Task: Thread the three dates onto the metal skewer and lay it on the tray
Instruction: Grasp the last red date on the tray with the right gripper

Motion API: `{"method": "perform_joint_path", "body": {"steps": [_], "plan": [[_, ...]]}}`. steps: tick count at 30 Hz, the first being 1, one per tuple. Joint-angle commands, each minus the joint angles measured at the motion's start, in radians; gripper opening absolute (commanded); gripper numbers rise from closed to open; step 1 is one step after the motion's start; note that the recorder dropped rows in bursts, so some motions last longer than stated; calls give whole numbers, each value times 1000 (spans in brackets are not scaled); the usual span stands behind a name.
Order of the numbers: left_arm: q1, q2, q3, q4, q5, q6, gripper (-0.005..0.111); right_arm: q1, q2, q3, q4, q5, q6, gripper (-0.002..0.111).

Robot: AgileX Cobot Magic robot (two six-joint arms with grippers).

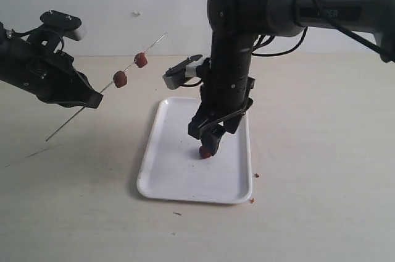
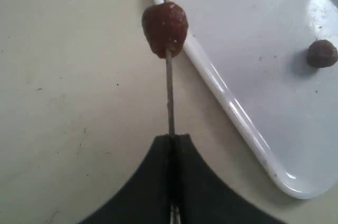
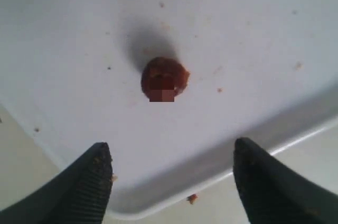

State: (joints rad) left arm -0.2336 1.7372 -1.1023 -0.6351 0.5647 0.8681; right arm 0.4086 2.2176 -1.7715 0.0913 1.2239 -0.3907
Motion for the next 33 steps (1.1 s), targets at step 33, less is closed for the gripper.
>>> {"method": "perform_joint_path", "body": {"steps": [33], "plan": [[3,-8,-5,-2,-27,-11,0,-1,120,31,112,-179,43,53]]}}
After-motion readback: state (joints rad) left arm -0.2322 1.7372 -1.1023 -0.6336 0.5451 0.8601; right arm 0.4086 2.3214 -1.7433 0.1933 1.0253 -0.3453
